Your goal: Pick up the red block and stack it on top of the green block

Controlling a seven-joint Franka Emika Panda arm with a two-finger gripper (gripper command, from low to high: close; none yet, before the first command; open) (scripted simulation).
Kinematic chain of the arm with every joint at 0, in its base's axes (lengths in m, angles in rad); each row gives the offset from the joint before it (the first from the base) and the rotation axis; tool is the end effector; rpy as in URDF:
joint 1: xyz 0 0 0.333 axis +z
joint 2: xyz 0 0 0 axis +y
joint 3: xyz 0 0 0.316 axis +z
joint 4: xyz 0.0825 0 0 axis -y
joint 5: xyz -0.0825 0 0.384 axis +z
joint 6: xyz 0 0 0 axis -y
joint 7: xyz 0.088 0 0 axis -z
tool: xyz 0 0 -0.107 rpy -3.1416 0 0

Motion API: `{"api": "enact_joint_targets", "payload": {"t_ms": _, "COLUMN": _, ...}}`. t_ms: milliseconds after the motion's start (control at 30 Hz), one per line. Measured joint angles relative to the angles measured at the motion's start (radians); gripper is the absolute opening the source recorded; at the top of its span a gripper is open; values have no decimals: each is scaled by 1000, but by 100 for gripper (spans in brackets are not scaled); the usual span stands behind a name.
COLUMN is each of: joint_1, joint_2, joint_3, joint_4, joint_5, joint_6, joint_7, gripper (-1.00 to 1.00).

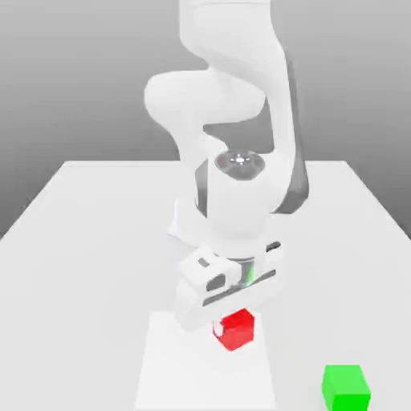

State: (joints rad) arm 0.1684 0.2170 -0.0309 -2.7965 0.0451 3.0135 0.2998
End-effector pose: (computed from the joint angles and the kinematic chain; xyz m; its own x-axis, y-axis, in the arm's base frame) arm 0.3645 0.0461 0.1466 0.9788 -0.2048 0.0005 -0.2048 -0.9788 0.0008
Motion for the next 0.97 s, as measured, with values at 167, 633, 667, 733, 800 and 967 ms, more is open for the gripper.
{"api": "enact_joint_targets", "payload": {"t_ms": 167, "joint_1": 7, "joint_2": -143, "joint_3": -16, "joint_4": -19, "joint_5": -38, "joint_6": -122, "joint_7": 26, "gripper": -100}}
{"api": "enact_joint_targets", "payload": {"t_ms": 633, "joint_1": 79, "joint_2": -64, "joint_3": 113, "joint_4": 349, "joint_5": -98, "joint_6": -413, "joint_7": -149, "gripper": -100}}
{"api": "enact_joint_targets", "payload": {"t_ms": 667, "joint_1": 87, "joint_2": -46, "joint_3": 126, "joint_4": 385, "joint_5": -96, "joint_6": -432, "joint_7": -171, "gripper": -100}}
{"api": "enact_joint_targets", "payload": {"t_ms": 733, "joint_1": 99, "joint_2": -1, "joint_3": 147, "joint_4": 443, "joint_5": -95, "joint_6": -447, "joint_7": -205, "gripper": -100}}
{"api": "enact_joint_targets", "payload": {"t_ms": 800, "joint_1": 107, "joint_2": 64, "joint_3": 146, "joint_4": 461, "joint_5": -108, "joint_6": -401, "joint_7": -204, "gripper": -100}}
{"api": "enact_joint_targets", "payload": {"t_ms": 967, "joint_1": 115, "joint_2": 130, "joint_3": 137, "joint_4": 468, "joint_5": -124, "joint_6": -342, "joint_7": -195, "gripper": 100}}
